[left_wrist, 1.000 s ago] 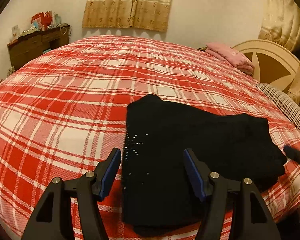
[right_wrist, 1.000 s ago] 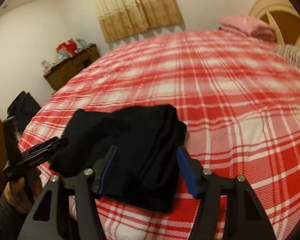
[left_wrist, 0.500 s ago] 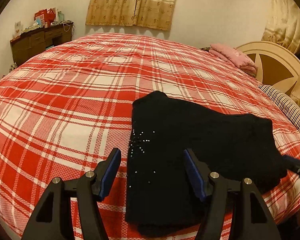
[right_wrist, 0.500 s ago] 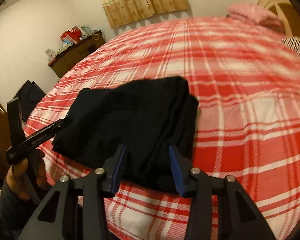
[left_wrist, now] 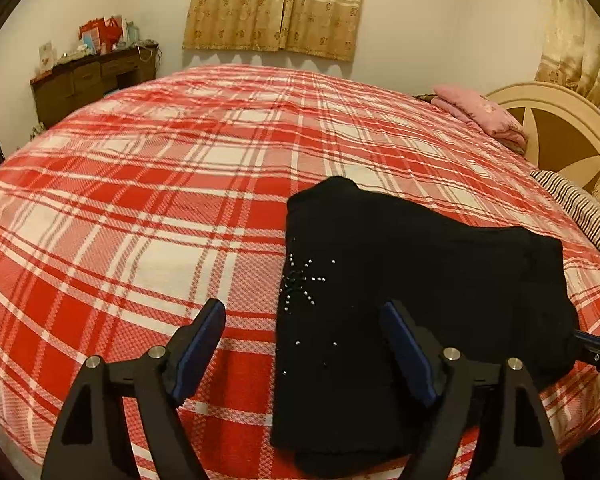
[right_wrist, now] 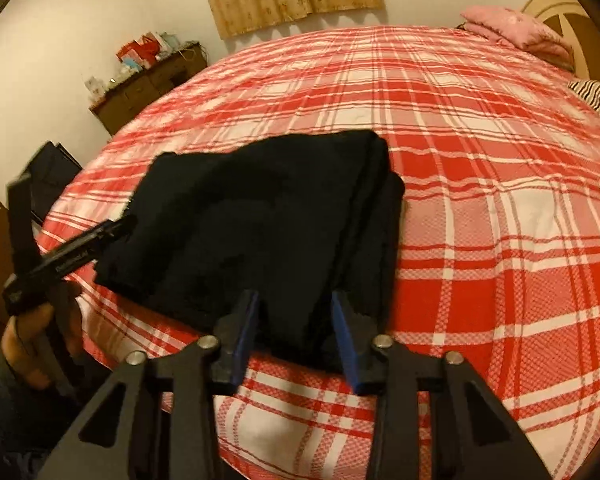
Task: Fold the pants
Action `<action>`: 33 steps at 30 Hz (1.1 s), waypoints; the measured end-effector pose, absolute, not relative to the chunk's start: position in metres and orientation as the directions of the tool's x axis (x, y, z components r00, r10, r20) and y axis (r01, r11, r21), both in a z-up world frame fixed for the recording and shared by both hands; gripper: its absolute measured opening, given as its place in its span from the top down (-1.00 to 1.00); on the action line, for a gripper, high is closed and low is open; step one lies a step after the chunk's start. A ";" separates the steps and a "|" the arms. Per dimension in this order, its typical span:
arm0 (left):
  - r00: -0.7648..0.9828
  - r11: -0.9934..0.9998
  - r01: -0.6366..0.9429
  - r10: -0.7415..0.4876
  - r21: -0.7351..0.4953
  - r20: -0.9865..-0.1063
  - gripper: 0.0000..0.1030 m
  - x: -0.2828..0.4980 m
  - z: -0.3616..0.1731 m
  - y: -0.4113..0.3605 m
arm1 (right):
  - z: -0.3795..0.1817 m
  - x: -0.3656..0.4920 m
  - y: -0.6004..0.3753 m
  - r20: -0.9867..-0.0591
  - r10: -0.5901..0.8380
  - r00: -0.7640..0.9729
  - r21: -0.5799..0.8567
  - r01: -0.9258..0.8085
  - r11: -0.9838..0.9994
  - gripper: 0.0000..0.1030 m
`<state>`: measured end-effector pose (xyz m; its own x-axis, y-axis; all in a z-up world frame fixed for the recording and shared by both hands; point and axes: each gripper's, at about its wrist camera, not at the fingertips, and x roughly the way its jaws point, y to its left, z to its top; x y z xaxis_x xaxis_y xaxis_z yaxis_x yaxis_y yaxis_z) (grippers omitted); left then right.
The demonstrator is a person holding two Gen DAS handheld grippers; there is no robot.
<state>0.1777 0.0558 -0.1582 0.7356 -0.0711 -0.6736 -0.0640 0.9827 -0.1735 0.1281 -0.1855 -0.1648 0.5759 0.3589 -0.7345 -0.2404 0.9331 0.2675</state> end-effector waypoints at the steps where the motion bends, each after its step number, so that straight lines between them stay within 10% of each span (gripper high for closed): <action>1: 0.733 0.981 -0.066 -0.075 -0.180 -0.676 -0.61 0.177 -0.159 0.056 | -0.164 0.128 -0.186 -0.731 0.362 0.579 0.269 -0.244 0.932 0.68; 23: 0.702 0.983 -0.083 -0.058 -0.163 -0.710 -0.83 0.179 -0.168 0.060 | -0.166 0.137 -0.208 -0.785 0.292 0.546 0.197 -0.226 0.954 0.79; 33: 0.695 0.984 -0.080 -0.058 -0.158 -0.717 -0.83 0.180 -0.169 0.061 | -0.117 0.122 -0.168 -0.623 0.326 0.711 0.140 -0.309 0.941 -0.29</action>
<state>0.1805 0.0606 -0.1688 0.6946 -0.0583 -0.7170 -0.0804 0.9842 -0.1578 0.1216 -0.1684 -0.1170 0.7108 0.3258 -0.6233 -0.3085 0.9409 0.1400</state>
